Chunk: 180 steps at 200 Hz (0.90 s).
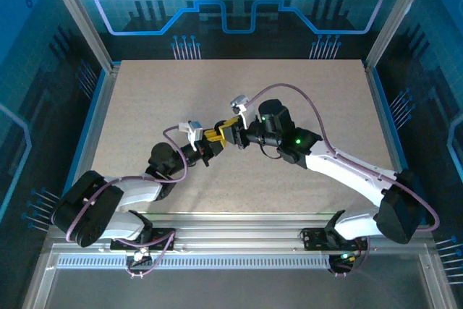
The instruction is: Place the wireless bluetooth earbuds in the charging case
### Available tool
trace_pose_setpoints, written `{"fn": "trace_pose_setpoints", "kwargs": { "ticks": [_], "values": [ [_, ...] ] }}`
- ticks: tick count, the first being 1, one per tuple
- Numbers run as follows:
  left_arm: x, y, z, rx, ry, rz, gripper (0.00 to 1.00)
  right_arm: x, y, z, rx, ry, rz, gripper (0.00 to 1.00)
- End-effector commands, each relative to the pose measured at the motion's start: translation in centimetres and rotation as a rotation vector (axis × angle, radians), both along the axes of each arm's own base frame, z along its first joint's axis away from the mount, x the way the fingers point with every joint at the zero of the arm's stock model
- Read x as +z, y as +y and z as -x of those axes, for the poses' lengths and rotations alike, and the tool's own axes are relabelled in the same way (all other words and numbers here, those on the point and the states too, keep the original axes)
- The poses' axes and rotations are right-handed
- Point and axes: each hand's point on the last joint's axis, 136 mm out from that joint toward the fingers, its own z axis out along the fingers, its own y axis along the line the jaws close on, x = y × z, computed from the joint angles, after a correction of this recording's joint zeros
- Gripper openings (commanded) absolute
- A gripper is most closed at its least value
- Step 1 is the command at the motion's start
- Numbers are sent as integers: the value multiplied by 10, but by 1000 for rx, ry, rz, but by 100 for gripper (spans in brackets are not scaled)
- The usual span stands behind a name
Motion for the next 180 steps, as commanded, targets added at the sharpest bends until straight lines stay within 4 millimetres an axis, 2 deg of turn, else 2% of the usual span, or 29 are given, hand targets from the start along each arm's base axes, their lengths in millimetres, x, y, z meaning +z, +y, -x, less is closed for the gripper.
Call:
{"fn": "trace_pose_setpoints", "kwargs": {
  "ticks": [1,60,122,152,180],
  "values": [
    [52,3,7,-2,-158,88,16,-29,-9,8,-15,53,92,22],
    [52,3,8,-4,-157,81,16,-25,-13,7,-27,42,92,32],
    [50,1,7,-10,-153,75,16,-11,-8,11,6,24,57,42],
    [47,1,6,-7,-149,63,16,4,-4,15,38,9,19,47],
    [41,1,6,-3,-146,42,16,26,-5,19,49,-17,-18,51]
  ]
}}
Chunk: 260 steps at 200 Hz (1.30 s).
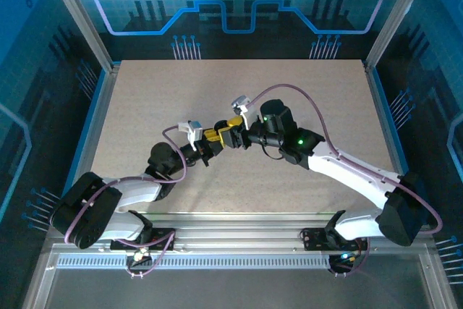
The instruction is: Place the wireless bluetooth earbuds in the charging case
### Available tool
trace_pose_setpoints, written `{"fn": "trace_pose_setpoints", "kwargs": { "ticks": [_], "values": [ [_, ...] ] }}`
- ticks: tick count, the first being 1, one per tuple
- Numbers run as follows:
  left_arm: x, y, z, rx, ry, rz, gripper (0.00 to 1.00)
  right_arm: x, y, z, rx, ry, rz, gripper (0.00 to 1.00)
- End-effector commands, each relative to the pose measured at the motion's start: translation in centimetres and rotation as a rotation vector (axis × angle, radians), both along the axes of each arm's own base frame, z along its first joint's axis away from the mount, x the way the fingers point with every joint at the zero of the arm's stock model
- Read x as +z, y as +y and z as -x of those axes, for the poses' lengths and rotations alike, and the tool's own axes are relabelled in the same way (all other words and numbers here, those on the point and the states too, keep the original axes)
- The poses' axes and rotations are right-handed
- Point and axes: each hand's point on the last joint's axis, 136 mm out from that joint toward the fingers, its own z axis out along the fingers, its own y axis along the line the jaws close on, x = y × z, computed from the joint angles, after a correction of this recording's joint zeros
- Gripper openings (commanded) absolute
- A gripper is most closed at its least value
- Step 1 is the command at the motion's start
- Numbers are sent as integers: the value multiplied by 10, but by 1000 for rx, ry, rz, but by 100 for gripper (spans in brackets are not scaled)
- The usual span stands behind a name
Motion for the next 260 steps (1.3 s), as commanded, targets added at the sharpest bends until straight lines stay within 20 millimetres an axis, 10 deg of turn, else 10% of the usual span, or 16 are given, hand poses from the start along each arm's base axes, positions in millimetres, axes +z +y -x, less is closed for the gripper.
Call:
{"fn": "trace_pose_setpoints", "kwargs": {
  "ticks": [1,79,260],
  "values": [
    [38,1,5,-1,-139,42,16,22,-2,13,33,-7,-23,51],
    [24,0,6,8,-158,-52,17,50,-27,29,-46,109,-40,53],
    [10,3,14,18,-214,-210,18,18,5,30,-72,473,-35,40]
  ]
}}
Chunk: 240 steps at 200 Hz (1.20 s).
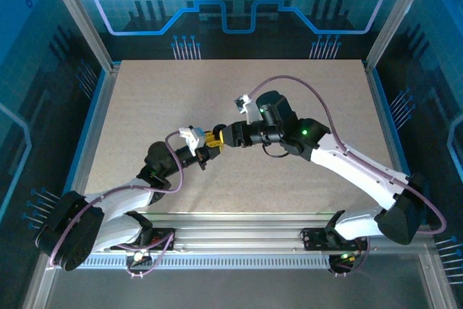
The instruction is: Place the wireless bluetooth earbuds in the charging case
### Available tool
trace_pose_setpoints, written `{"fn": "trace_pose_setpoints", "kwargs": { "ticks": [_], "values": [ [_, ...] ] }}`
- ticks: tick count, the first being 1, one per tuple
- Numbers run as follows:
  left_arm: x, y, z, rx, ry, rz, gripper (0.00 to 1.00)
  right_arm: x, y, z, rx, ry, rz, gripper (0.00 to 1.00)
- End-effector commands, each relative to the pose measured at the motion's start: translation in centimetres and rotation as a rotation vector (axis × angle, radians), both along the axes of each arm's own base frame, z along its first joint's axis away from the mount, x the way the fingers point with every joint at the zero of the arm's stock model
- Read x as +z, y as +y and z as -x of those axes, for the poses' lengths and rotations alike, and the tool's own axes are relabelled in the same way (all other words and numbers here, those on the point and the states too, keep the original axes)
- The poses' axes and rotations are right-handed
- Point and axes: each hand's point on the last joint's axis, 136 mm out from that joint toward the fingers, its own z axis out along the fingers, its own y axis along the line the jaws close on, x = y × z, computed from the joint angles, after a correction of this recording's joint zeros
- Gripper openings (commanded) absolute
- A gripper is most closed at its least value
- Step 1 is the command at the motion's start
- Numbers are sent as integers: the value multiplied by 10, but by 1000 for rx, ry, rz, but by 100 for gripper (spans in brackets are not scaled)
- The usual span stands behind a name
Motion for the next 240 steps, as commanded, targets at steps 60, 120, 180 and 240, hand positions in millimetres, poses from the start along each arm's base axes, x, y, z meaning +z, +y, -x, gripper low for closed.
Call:
{"fn": "trace_pose_setpoints", "kwargs": {
  "ticks": [60,120,180,240],
  "values": [
    [19,-3,4,-20,-68,12,18,2,4,-1,-1,12,7,40],
    [19,-3,4,-24,-62,15,18,2,13,-2,35,19,-7,35],
    [19,-4,5,-29,-61,17,18,-1,15,-5,38,26,-4,34],
    [20,-5,7,-37,-61,16,18,-1,19,-6,62,26,-12,34]
  ]
}}
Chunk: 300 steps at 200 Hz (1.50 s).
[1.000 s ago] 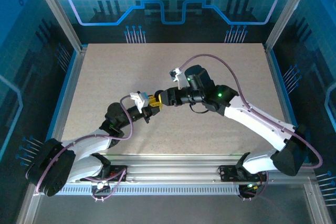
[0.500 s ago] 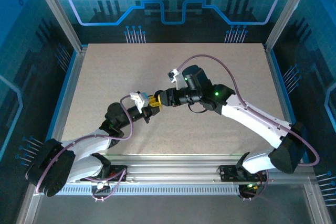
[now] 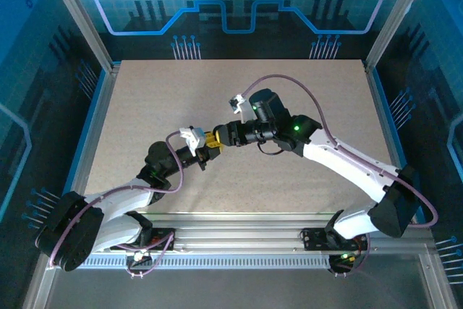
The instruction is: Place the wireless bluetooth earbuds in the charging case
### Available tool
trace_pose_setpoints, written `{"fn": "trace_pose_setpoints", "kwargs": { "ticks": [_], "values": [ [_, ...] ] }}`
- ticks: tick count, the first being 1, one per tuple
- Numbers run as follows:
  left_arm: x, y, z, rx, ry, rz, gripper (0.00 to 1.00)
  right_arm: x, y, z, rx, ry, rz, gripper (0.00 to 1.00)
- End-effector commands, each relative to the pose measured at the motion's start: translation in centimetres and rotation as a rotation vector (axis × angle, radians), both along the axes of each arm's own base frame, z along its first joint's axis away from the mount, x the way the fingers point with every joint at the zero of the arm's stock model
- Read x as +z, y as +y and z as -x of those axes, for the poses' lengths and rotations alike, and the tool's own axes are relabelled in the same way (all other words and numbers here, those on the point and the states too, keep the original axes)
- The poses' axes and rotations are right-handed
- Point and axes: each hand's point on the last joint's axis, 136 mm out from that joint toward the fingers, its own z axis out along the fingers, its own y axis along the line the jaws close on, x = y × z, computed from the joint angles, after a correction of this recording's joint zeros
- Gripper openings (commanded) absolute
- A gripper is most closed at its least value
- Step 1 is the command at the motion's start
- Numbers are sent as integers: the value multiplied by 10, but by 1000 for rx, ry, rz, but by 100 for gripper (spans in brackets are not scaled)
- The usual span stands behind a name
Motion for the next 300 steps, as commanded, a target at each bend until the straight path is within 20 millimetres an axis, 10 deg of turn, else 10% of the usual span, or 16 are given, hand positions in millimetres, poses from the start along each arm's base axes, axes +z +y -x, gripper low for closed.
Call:
{"fn": "trace_pose_setpoints", "kwargs": {
  "ticks": [1,131,231,300],
  "values": [
    [24,-5,6,-37,-75,25,18,11,7,-2,31,-15,-27,34],
    [26,-5,8,-37,-80,16,18,16,-6,-4,24,-64,61,38],
    [28,-8,28,-113,-160,-16,18,63,-34,22,7,-176,-43,40],
    [27,-9,42,-157,-209,-58,18,51,-28,38,39,-106,-135,36]
  ]
}}
